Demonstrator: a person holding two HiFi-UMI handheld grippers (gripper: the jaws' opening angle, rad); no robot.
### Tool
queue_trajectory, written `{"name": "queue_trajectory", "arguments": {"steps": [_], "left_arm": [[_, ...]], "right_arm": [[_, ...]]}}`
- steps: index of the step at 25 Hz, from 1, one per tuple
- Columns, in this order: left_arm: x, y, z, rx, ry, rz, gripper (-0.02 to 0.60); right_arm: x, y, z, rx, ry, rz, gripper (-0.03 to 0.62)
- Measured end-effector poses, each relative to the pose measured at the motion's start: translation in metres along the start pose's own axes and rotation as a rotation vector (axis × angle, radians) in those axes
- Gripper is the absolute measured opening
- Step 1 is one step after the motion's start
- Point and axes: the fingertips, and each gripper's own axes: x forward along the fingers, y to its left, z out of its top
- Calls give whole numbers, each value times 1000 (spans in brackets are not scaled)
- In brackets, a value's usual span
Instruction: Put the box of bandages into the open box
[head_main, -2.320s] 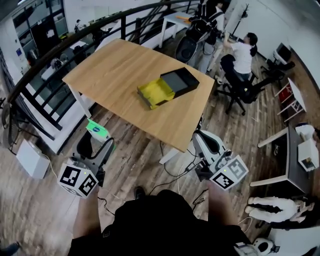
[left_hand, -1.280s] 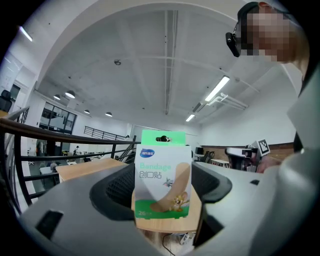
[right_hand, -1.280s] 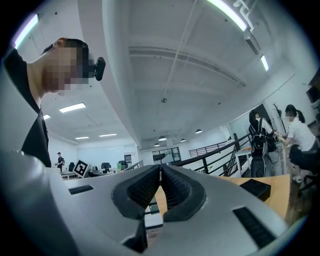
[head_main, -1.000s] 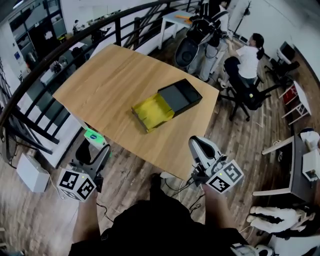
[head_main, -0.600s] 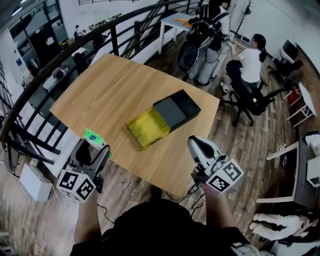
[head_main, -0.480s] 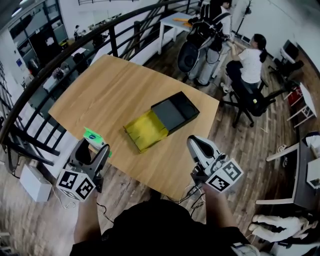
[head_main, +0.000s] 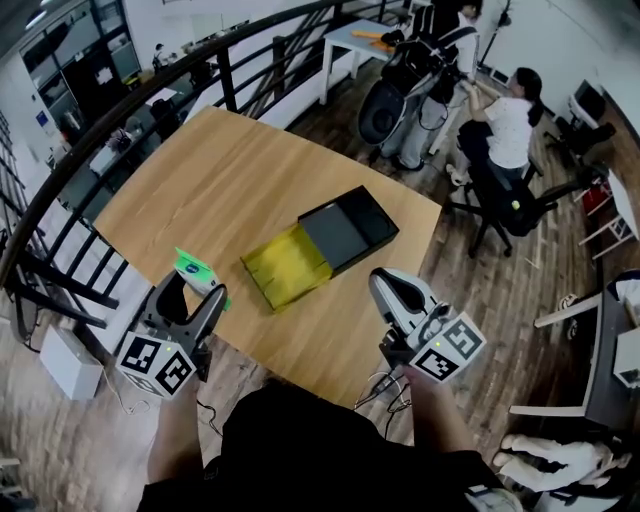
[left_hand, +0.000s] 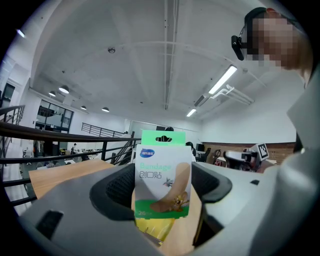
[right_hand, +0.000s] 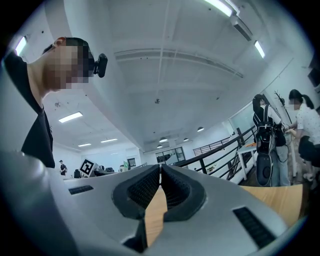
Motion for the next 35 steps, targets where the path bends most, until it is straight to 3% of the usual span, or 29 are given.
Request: {"name": "queue_trajectory", "arguments": {"steps": [13, 19, 35], "left_arm": [[45, 11, -28, -4, 62, -89, 351], [72, 43, -50, -23, 106, -109, 351], [158, 46, -154, -57, 352, -163, 351]], "right_arm": [[20, -14, -24, 38, 44, -51, 38], [56, -17, -47, 57, 83, -54, 38], [64, -61, -86, 157, 119, -110, 38]]}}
